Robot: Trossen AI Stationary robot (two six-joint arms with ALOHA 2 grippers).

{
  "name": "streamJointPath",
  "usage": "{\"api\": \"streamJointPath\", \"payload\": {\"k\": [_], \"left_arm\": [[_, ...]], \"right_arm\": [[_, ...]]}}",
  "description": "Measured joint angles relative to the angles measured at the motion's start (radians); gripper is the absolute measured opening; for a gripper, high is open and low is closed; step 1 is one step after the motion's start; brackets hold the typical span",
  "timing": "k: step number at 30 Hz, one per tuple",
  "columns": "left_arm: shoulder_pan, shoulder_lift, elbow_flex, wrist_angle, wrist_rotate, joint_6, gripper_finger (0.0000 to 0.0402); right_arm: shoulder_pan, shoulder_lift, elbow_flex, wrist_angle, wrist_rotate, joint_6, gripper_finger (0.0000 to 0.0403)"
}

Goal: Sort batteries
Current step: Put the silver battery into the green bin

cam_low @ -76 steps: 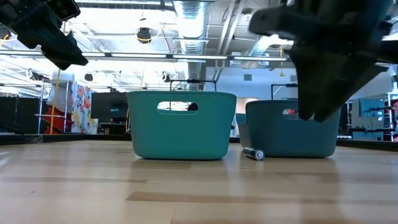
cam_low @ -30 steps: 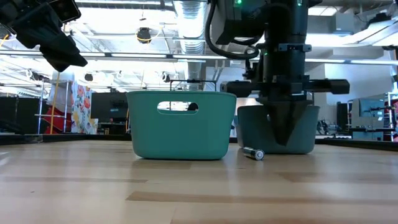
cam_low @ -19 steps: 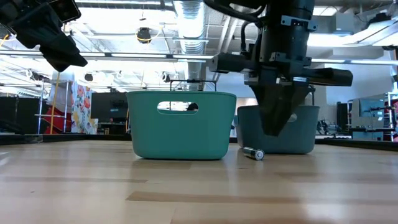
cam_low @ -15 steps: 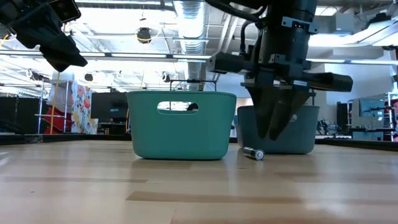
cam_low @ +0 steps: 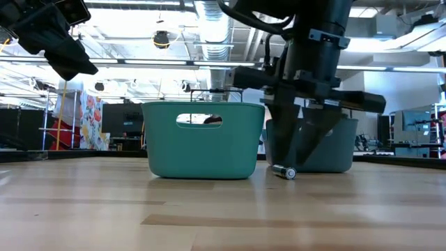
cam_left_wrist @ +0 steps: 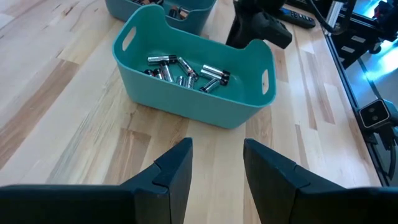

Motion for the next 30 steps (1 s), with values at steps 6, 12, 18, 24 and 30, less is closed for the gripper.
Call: {"api": "streamJointPath", "payload": {"k": [6,12,18,24,30], "left_arm": [[0.000,0.000,0.000,0.000,0.000,-0.005,0.0137],[0.000,0.000,0.000,0.000,0.000,-0.006,0.0137],[0.000,0.000,0.000,0.001,0.000,-0.007,0.0137],[0.000,0.000,0.000,0.000,0.000,-0.008,0.0137],[0.000,0.000,0.000,0.000,0.000,-0.008,0.0137]], "right_arm": [[-0.008,0.000,-0.027,0.050,0.006,-0.007,0.0129],[-0.008,-0.005,-0.119,0.203,0.010,-0.003,0.0128],[-0.008,-0.007,-0.132,0.215,0.002,0.003,0.0128],[-0.008,-0.005,-0.133,0.215,-0.005,0.003,0.0121],[-0.008,-0.004,-0.134,0.214,-0.011,0.003,0.0075]]}}
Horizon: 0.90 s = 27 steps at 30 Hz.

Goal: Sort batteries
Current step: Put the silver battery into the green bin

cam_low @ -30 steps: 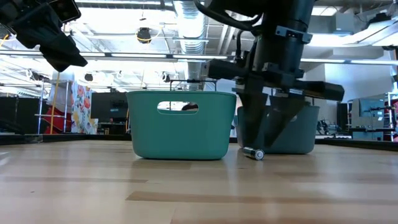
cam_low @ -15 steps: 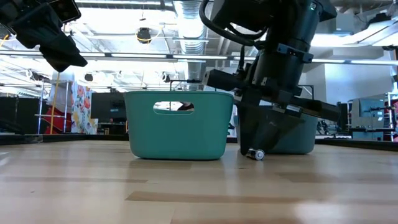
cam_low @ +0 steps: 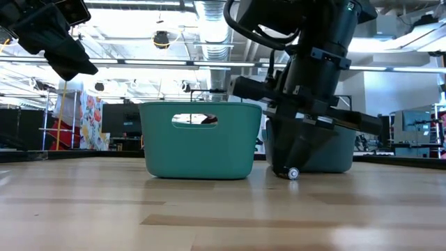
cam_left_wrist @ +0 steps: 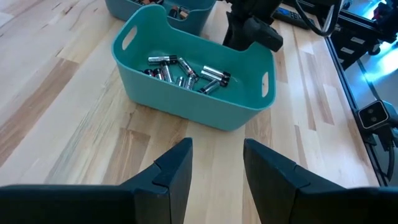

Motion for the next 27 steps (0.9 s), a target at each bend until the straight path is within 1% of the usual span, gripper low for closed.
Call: {"api": "streamJointPath", "payload": {"k": [4,13,18,22,27], "left_arm": [[0.000,0.000,0.000,0.000,0.000,0.000,0.0137],[0.000,0.000,0.000,0.000,0.000,0.000,0.0137],[0.000,0.000,0.000,0.000,0.000,0.000,0.0137],[0.000,0.000,0.000,0.000,0.000,0.000,0.0137],[0.000,0.000,0.000,0.000,0.000,0.000,0.0137]], "right_arm": [[0.000,0.001,0.000,0.002,-0.001,0.000,0.0053],[0.003,-0.002,0.009,-0.005,-0.004,-0.002,0.0051],[0.002,0.003,0.053,-0.063,-0.010,-0.031,0.0051],[0.002,0.006,0.091,-0.145,-0.012,-0.031,0.0051],[0.007,0.006,0.126,-0.202,-0.010,-0.031,0.0051]]}}
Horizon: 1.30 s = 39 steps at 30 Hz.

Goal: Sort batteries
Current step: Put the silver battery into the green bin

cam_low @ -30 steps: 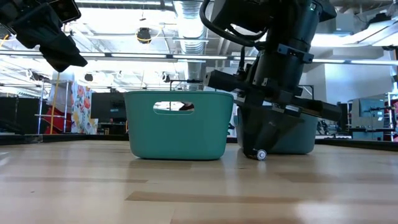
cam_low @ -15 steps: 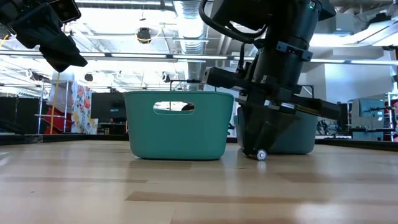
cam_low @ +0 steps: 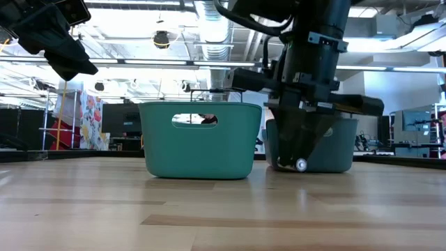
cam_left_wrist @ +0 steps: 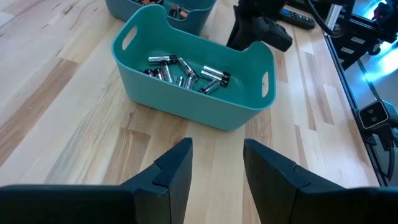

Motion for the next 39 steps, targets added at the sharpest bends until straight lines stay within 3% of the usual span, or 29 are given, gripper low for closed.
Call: {"api": "streamJointPath", "payload": {"k": [13,25,29,34,39], "left_arm": [[0.000,0.000,0.000,0.000,0.000,0.000,0.0137],[0.000,0.000,0.000,0.000,0.000,0.000,0.0137],[0.000,0.000,0.000,0.000,0.000,0.000,0.0137],[0.000,0.000,0.000,0.000,0.000,0.014,0.0137],[0.000,0.000,0.000,0.000,0.000,0.018,0.0137]], "right_arm": [[0.035,-0.004,0.153,-0.212,0.036,0.012,0.0052],[0.027,-0.006,0.424,-0.410,0.086,-0.085,0.0052],[-0.030,-0.006,0.486,-0.370,0.111,-0.235,0.0052],[-0.123,-0.004,0.490,-0.164,0.100,-0.466,0.0052],[-0.204,-0.004,0.490,-0.115,0.064,-0.577,0.0050]]}}
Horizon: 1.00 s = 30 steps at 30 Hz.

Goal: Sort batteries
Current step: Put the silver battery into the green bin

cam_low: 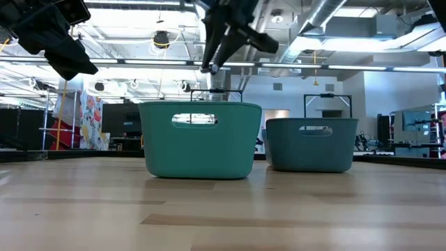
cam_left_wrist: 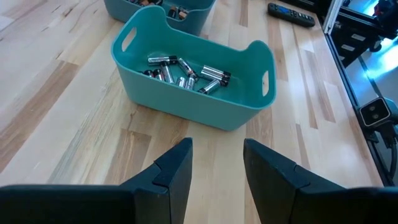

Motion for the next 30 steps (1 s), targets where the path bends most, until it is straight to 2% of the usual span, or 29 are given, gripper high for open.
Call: {"api": "streamJointPath", "payload": {"k": [5,14,21,30], "left_arm": [[0.000,0.000,0.000,0.000,0.000,0.000,0.0137],[0.000,0.000,0.000,0.000,-0.042,0.002,0.0137],[0.002,0.000,0.000,0.000,-0.055,0.028,0.0137],[0.002,0.000,0.000,0.001,-0.055,0.035,0.0137]], "right_arm": [[-0.055,0.000,-0.008,0.002,-0.070,-0.053,0.0050],[-0.070,0.001,-0.129,0.008,-0.163,-0.049,0.0049],[-0.065,0.002,-0.240,0.211,-0.219,-0.037,0.0049],[-0.043,0.001,-0.342,0.351,-0.242,-0.001,0.0049]]}}
